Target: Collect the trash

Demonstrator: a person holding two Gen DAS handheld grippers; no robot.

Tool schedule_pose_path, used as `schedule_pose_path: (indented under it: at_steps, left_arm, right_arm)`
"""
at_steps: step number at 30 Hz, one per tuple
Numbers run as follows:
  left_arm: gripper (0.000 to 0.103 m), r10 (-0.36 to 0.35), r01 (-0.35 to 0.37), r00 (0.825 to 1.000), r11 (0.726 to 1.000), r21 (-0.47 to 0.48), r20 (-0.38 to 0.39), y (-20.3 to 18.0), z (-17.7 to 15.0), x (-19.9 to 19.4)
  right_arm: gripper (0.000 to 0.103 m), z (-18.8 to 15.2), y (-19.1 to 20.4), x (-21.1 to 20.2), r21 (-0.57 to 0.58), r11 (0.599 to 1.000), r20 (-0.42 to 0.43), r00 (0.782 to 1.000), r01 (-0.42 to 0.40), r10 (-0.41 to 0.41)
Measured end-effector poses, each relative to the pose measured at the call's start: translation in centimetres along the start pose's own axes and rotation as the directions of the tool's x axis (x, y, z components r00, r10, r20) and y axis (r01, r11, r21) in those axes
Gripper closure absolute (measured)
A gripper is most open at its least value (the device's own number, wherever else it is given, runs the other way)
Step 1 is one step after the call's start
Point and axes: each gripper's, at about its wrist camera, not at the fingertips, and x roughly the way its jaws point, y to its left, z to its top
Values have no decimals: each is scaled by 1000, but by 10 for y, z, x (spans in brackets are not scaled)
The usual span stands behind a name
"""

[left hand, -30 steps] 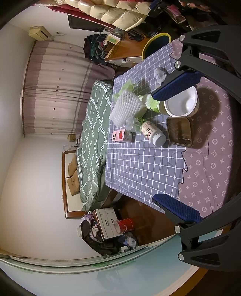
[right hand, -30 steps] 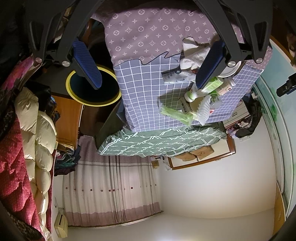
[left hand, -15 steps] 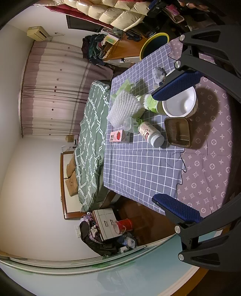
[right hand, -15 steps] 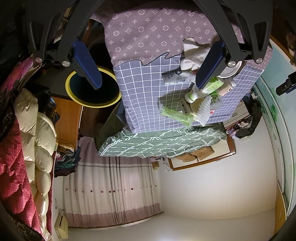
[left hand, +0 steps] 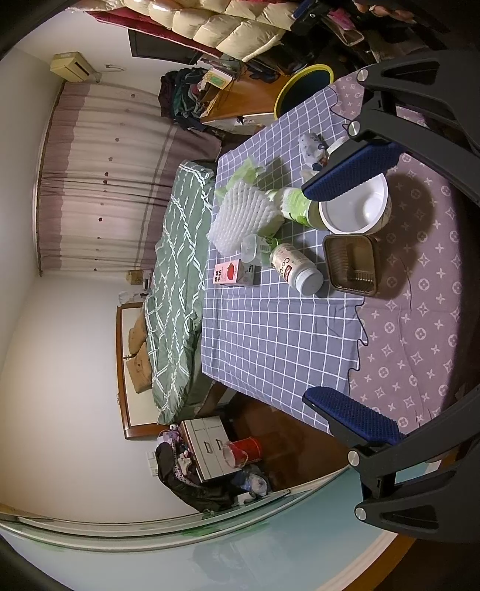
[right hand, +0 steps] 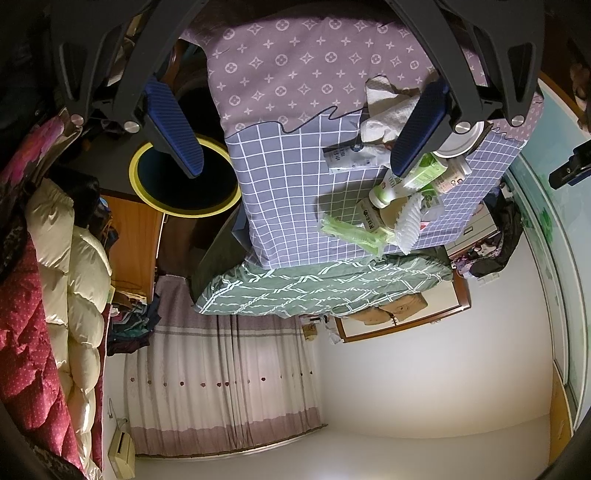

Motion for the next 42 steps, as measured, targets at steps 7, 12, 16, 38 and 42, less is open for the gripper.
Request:
schedule_pose_path:
  at_steps: [7,12,16,38,42]
  left_arm:
    - [4,-3,3,1000,1000,0,-4,-1,-1,2]
    - [4,-2,2,1000,1000,2,-7,-1,-2,2]
    - [4,-1,1,1000,1000,3,-8,-1,-2,3]
    - [4,39,-39,999,999,7,-19,9,12,35]
    - [4,41,-41,999,999,8,-1,14,29,53]
  right_arm:
    - [6,-1,0,1,-2,1000,-1,1000,0,0]
    - [6,-1,0,1,-1,1000,-1,1000,0,0]
    - [6,-1,0,1,-1,1000,-3,1000,0,0]
    - [6,3,14,37,-36,997,-63,996,-70,67]
    - [6,8,28,65,-83,992,-94,991,-100,92]
